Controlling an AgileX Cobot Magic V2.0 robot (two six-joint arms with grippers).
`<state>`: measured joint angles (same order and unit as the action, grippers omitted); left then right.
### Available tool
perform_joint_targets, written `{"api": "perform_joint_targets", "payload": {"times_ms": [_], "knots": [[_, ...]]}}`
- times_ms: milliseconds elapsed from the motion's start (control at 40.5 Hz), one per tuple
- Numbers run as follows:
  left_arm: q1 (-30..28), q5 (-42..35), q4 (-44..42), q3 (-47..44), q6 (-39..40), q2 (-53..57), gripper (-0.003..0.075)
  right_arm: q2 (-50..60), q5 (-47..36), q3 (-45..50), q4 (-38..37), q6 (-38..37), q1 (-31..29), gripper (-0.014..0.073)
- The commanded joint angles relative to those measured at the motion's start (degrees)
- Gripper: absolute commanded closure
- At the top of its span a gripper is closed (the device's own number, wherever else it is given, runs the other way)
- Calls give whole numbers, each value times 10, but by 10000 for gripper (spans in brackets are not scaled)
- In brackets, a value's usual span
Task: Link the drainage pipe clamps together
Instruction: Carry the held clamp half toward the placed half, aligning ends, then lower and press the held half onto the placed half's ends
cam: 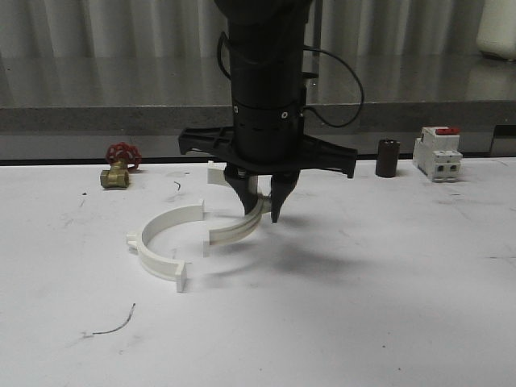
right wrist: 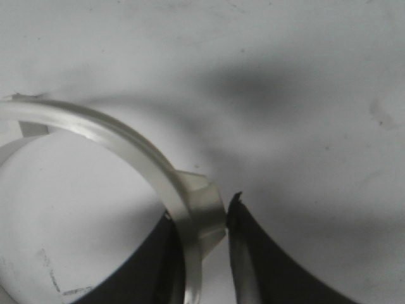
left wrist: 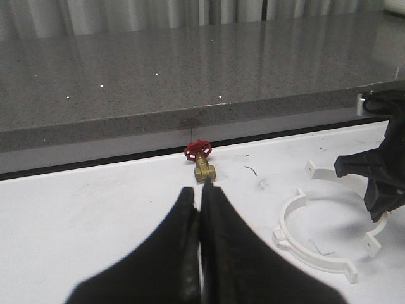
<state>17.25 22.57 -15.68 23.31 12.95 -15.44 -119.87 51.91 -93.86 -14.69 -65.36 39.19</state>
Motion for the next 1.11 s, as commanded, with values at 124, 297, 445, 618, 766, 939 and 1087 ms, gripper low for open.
{"api": "perform_joint_targets", "payload": {"times_ms": [124,297,445,618,766,939,1087], "knots": [[4,-44,-4,15,1,-3,741,21,-13,-21,-11,4,2,557],[4,-44,-4,15,1,-3,741,9,-16,-28,-5,4,3,557],[4,-44,-4,15,1,-3,741,9,-28,-28,-3,4,3,557],[4,-44,-4,15,1,-3,741,9,-28,-28,-3,4,3,557],[4,-44,-4,15,1,-3,741,6,-27,-28,-2,4,3,557],[4,-44,-4,15,1,-3,741,-3,-26,-28,10,4,4,557],[4,-44,-4,15,1,-3,741,-7,-25,-28,10,4,7,557]]}}
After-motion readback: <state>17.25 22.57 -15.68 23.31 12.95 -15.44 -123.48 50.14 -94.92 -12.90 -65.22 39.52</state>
